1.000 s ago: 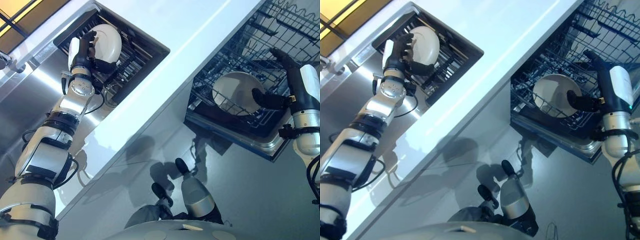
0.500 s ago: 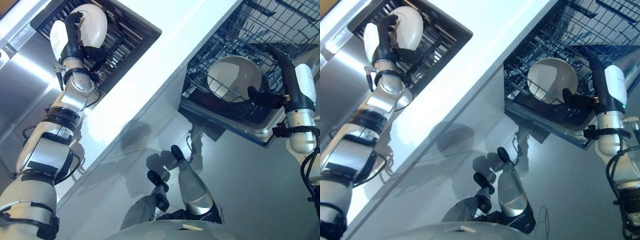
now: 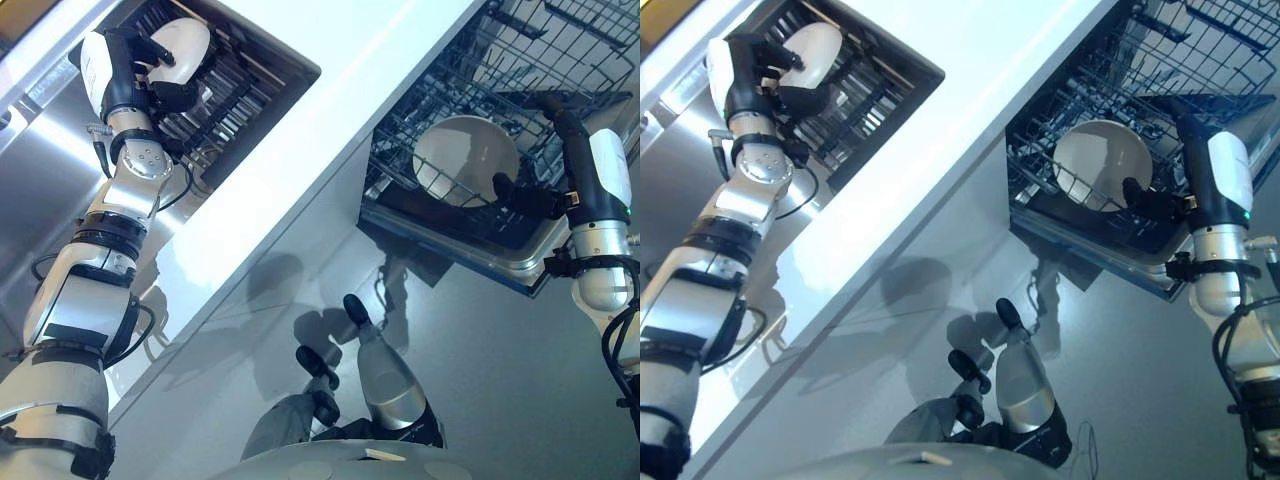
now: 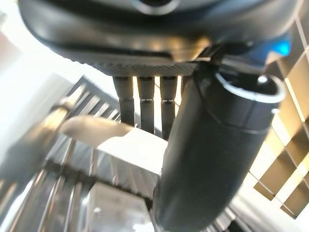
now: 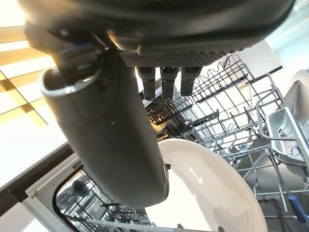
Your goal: Pick up plates and place into dishwasher.
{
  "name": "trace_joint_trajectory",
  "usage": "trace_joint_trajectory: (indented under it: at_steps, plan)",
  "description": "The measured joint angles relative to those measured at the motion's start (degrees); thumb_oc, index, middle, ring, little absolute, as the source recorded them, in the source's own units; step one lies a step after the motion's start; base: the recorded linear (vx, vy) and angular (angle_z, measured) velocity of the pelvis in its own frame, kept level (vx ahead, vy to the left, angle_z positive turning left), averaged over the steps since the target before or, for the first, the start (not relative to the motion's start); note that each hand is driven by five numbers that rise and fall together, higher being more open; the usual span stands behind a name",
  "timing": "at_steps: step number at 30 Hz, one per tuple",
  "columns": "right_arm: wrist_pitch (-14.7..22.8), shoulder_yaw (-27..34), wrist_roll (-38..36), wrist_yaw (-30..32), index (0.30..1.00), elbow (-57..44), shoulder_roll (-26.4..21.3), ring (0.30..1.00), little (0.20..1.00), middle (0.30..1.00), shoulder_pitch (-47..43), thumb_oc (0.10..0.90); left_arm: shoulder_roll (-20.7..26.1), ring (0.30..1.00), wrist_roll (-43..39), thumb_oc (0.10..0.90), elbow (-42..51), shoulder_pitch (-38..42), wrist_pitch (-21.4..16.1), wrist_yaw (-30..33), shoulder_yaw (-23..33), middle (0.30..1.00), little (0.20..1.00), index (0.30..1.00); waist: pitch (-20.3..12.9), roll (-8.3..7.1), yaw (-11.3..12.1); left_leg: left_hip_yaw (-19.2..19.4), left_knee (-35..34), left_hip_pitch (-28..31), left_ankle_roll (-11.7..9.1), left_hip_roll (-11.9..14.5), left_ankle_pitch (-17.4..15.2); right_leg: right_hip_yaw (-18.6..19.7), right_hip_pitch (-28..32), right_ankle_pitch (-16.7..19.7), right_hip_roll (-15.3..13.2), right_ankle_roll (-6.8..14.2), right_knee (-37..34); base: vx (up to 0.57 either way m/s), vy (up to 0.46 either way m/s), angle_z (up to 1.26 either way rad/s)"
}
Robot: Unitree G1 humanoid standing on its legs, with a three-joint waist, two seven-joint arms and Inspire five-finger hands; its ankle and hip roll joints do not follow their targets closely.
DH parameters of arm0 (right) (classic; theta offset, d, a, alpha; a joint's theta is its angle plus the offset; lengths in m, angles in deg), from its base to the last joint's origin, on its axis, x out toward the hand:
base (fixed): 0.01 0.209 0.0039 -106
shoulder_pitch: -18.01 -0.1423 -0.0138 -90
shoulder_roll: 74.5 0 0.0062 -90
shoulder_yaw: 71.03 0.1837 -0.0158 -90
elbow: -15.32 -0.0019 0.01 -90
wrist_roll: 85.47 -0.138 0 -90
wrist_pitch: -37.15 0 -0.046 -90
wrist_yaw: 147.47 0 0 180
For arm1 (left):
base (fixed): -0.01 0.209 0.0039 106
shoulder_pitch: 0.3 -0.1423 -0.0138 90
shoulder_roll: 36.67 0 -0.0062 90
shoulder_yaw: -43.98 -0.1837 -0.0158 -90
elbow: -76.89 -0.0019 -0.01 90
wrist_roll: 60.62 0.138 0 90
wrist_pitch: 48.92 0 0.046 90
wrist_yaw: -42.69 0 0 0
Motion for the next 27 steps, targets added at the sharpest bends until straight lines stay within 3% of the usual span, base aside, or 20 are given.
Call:
trace_joint_trajectory:
  at_steps: [7, 19, 27]
  plan:
    - [1.3, 4.4, 0.0, -0.7, 0.9, -0.4, 0.0, 0.9, 0.9, 0.9, 4.3, 0.8, 1.9, 0.3, 0.9, 0.1, -0.1, -0.2, -2.3, -3.2, -0.1, 0.3, 0.2, 0.3, -0.2, 0.27, 0.2, -0.1, 0.1, 1.1, 0.2, 0.3, 0.3, -0.3, 1.2, 0.4, 0.2, -0.7, 0.0, 0.01, -0.001, 0.01]
    - [3.7, 10.7, 0.1, -3.6, 0.9, -2.2, 0.0, 0.9, 0.9, 0.9, 7.4, 0.8, 5.2, 0.3, 1.6, 0.1, 1.8, -1.1, -2.2, -6.8, -0.4, 0.3, 0.2, 0.3, -0.3, 0.37, 0.4, -1.4, 0.0, 2.6, -0.2, 0.8, 0.6, -1.6, 3.1, 0.3, 0.5, -1.1, 0.0, 0.04, 0.029, 0.04]
    - [3.8, 10.7, 0.3, -5.8, 0.9, -2.5, 0.0, 0.9, 0.9, 0.9, 7.4, 0.8, 7.6, 0.3, 3.5, 0.1, 1.8, -1.1, -1.9, -7.8, -0.6, 0.3, 0.2, 0.3, -0.3, 0.39, 0.8, -1.8, 0.0, 2.7, -0.3, 0.8, 0.7, -1.9, 3.4, 0.3, 0.5, -1.2, 0.0, 0.05, 0.008, 0.02]
